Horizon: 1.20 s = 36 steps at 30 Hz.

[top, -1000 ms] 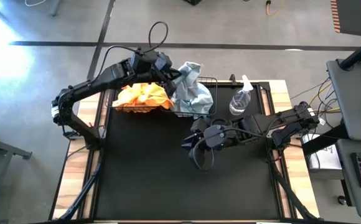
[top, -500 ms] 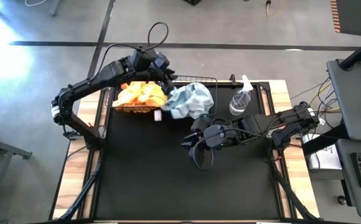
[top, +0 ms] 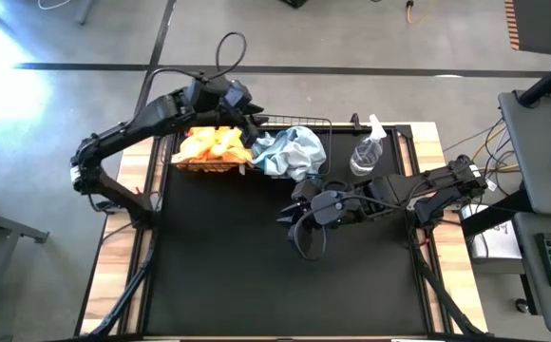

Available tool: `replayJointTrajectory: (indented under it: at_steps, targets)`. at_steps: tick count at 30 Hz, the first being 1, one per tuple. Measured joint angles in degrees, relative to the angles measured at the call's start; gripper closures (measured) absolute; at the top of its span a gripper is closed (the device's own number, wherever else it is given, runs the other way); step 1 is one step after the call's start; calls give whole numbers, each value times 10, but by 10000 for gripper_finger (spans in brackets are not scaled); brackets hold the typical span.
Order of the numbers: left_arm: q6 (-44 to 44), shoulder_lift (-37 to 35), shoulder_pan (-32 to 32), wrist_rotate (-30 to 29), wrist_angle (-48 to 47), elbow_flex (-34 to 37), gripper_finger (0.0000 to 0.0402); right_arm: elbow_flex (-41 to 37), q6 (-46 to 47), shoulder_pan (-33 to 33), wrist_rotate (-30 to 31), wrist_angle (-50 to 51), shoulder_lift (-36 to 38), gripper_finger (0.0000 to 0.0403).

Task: Sort microfiber towel by color & place in baskets
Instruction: Return to Home Position

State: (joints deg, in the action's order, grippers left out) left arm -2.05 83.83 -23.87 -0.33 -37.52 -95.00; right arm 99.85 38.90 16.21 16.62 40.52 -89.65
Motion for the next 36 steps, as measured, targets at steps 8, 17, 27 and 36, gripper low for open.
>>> replayJointTrajectory:
  at_steps: [8, 17, 27, 36]
  targets:
    - [-14, -96, 54, 0, 0, 0, 261, 0, -41, 0, 1, 0, 0, 280]
    - [-85, -172, 131, 0, -29, 0, 261, 0, -56, 0, 0, 0, 0, 280]
    - [-215, -184, 161, 2, -44, 0, 261, 0, -66, 0, 0, 0, 0, 280]
    - [-122, -157, 160, -35, -40, 0, 261, 0, -74, -1, -1, -1, 0, 280]
